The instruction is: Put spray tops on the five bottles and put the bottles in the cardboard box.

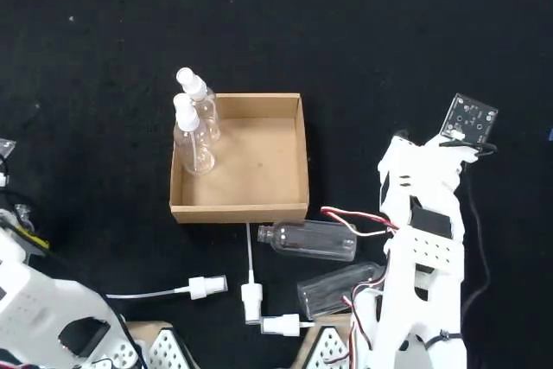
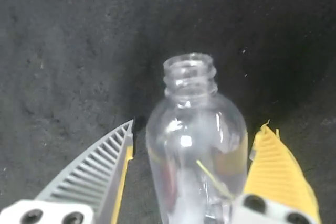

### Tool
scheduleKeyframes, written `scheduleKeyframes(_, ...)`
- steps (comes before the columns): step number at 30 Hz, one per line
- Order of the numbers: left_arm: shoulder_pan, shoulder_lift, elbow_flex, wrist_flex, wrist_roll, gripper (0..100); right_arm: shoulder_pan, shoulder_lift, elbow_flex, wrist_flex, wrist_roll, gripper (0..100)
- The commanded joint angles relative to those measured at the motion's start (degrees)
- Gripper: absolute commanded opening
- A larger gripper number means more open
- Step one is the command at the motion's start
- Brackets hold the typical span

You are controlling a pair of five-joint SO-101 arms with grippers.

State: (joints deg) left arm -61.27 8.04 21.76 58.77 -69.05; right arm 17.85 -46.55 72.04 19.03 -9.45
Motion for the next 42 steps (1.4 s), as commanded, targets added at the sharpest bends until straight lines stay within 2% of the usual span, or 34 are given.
scheduleKeyframes(1, -1.54, -3.43, -3.03, 3.78, -3.16, 31, -0.7, 0.48, -0.75, 0.09, 0.09, 13.3)
scheduleKeyframes(4, -1.54, -4.13, -3.21, 6.59, -5.54, 24, -0.7, 0.48, -0.84, 0.09, 0.09, 13.3)
scheduleKeyframes(10, -0.4, -4.75, -2.51, 7.21, -4.57, 3, -0.7, 0.48, -0.84, 0.09, 0.09, 13.3)
scheduleKeyframes(14, 1.89, -4.84, -4.7, 13.19, 1.41, 3, -0.79, 0.48, -0.75, 0.09, 0.09, 13.3)
scheduleKeyframes(20, 4.09, -8.35, -10.24, 29.19, 2.11, 3, -0.79, 0.4, -0.75, 0.09, 0.09, 13.3)
scheduleKeyframes(23, 4.62, -14.59, -9.19, 32.7, 2.99, 3, -0.79, 0.4, -0.75, 0.09, 0.09, 13.3)
scheduleKeyframes(26, 6.46, -22.42, -2.77, 30.33, 7.38, 3, -0.88, 0.31, -0.75, 0.09, 0.09, 13.4)
scheduleKeyframes(29, 9.89, -32.09, 7.96, 24.7, 13.45, 3, -0.88, 0.22, -0.75, 0.18, 0.09, 13.4)
scheduleKeyframes(31, 12.53, -39.12, 15.34, 17.49, 20.31, 3, -0.88, 0.22, -0.75, 0.26, 0.0, 13.4)
scheduleKeyframes(36, 18.15, -55.38, 30.46, -0.18, 44.4, 3, -0.88, 0.13, -0.75, 0.44, 0.0, 13.4)
scheduleKeyframes(39, 22.2, -62.68, 35.56, -2.81, 55.56, 3, -0.88, 0.13, -0.75, 0.44, 0.0, 13.4)
scheduleKeyframes(42, 26.24, -67.96, 38.9, -4.84, 61.1, 3, -0.88, 0.22, -0.75, 0.44, 0.0, 13.4)
